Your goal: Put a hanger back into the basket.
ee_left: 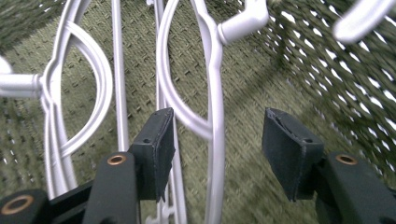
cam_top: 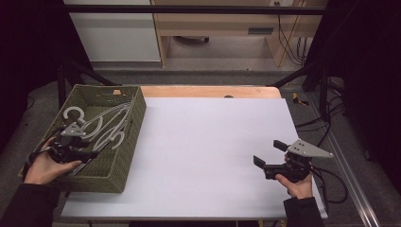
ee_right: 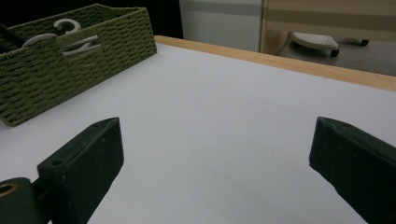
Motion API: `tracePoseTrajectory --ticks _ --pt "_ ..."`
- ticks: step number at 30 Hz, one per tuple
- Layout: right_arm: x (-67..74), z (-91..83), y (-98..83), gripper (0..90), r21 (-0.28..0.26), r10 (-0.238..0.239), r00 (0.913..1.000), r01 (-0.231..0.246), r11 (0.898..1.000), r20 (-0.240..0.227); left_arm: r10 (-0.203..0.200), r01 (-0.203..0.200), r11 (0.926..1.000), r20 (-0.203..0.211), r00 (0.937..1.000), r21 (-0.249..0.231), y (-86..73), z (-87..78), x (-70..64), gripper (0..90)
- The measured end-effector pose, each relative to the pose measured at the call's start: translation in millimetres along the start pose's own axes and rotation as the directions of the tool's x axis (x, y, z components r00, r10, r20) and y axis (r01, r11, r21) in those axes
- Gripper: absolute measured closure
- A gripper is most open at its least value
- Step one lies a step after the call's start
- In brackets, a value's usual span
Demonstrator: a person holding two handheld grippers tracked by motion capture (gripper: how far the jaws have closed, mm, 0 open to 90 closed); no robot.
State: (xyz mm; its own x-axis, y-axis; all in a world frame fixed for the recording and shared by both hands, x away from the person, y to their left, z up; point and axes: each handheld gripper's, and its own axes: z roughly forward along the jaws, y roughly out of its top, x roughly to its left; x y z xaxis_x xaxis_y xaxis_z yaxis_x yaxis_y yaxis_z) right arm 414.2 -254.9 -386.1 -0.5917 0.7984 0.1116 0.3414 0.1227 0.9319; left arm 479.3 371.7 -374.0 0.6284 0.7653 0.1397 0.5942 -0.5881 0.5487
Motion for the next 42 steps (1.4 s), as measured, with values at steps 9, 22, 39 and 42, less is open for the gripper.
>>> tracePoseTrajectory --ticks 9,22,39,42 --pt "0.0 0.4 0.0 3.2 -0.001 -0.002 1.0 0.002 1.0 -0.001 -0.023 0.031 0.9887 -0.06 0.998 0.146 5.4 16.5 -0.5 63.1" --pt "-0.2 0.5 -0.1 3.1 0.0 0.002 1.0 -0.002 1.0 0.001 -0.096 0.094 0.9919 0.013 0.9953 0.086 -1.7 4.3 7.0 78.5" --pt "-0.7 0.3 -0.3 3.1 0.001 0.0 1.0 0.0 1.0 0.003 -0.315 0.308 0.9479 -0.099 0.9439 -0.081 -15.2 -18.6 43.9 74.6" --pt "-0.7 0.2 -0.2 3.1 0.001 0.0 1.0 0.0 1.0 0.002 -0.327 0.319 0.9451 -0.162 0.9311 -0.069 -17.3 -19.8 51.1 75.0"
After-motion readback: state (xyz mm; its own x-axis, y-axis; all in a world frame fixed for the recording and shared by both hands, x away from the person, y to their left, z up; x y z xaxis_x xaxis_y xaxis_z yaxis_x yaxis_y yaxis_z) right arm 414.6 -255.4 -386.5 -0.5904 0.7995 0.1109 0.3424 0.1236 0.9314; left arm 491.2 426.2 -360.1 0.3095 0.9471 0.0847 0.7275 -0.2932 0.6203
